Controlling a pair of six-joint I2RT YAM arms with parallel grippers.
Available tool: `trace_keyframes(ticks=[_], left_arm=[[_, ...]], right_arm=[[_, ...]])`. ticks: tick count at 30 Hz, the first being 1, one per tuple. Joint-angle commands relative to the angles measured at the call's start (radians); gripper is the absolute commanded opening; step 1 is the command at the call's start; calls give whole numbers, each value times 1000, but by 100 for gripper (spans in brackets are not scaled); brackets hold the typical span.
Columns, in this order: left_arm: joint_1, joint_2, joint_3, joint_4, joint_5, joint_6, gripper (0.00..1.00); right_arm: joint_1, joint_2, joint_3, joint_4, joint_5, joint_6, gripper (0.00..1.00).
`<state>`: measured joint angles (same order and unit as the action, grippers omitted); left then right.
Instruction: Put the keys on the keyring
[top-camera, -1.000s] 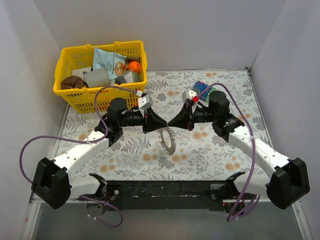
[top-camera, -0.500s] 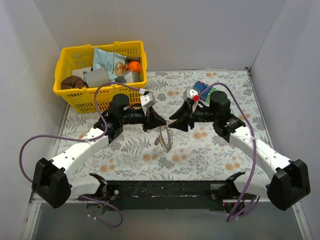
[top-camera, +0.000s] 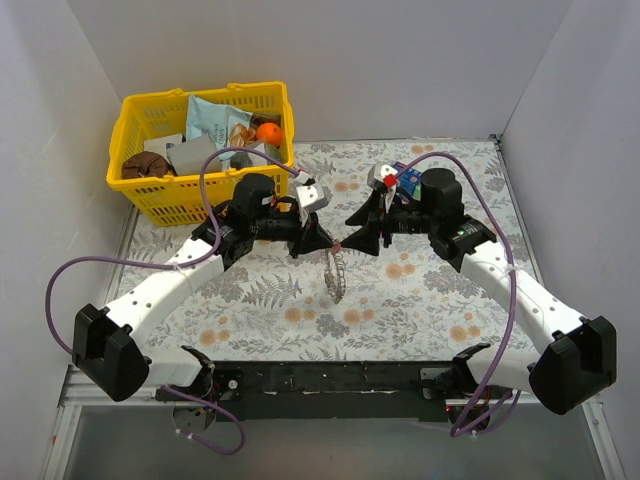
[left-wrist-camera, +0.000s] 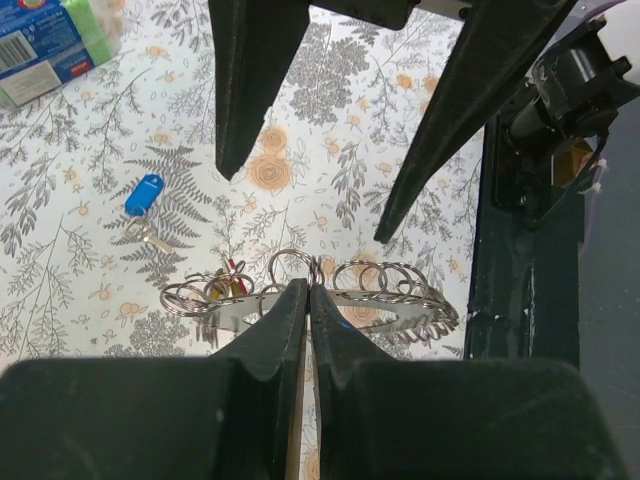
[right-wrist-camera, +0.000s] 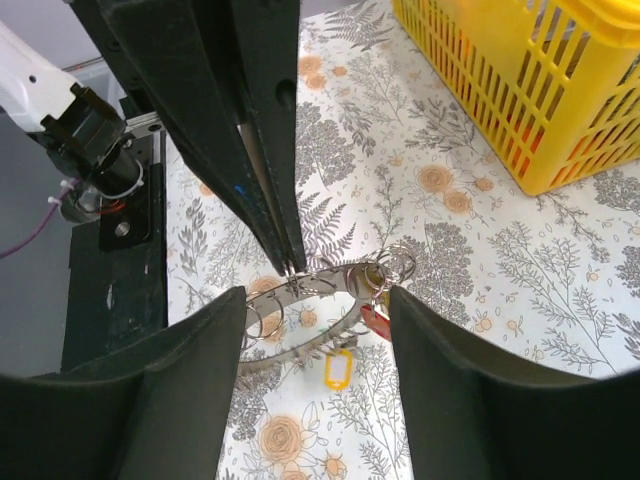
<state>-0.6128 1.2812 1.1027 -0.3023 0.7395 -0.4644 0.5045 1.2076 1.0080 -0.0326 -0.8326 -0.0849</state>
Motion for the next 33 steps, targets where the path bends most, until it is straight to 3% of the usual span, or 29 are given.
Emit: trace_keyframes(ticks=[1,5,18,30,33], left_arm=[[-25,3,78,-86,-52,59,0],[-34,15,100,-103,-71,66,0],[-56,30,120,-110,-78,69,0],[-65,33,137,-107,-77,63,0],[-65,35,141,-109,-74,59,0]], right_arm=[[0,10,41,-24,-66,-15,58],[2,41,47,-16,-135,14,42],[19,63,32,7,-129,37,38],[35,90,26,8,-146,45,24],[40,101,30,-7,-154,37,15]])
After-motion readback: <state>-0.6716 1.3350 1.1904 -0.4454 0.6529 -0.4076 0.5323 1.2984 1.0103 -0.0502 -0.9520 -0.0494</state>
